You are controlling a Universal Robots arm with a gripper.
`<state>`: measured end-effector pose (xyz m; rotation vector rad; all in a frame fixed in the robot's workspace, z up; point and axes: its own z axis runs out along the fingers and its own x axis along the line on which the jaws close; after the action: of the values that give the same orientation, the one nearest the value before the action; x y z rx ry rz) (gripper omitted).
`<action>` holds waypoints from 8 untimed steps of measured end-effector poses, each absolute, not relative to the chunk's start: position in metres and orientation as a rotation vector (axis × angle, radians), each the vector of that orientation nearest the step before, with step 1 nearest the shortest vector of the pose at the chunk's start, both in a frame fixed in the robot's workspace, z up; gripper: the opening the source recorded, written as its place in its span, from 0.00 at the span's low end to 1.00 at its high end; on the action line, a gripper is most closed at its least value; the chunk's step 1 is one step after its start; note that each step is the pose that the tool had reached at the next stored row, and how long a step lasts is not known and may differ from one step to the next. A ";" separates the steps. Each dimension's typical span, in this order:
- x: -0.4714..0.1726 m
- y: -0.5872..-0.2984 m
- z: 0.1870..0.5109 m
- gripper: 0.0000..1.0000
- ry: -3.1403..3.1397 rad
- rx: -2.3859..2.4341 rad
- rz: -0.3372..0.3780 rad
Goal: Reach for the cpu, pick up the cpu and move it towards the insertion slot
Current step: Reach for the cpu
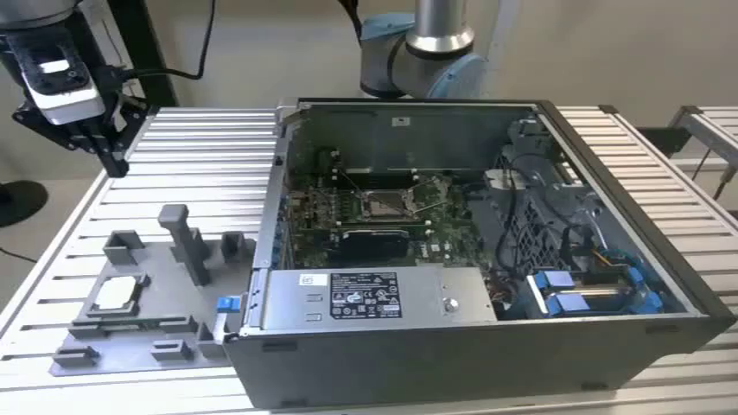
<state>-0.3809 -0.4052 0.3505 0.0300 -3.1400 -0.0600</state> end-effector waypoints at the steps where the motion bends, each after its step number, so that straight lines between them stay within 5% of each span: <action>1: -0.381 -0.405 0.350 0.00 -3.140 0.030 -0.060; 8: -0.381 -0.405 0.350 0.00 -3.140 0.030 -0.060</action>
<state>-0.3809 -0.4052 0.3504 0.0300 -3.1400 -0.0601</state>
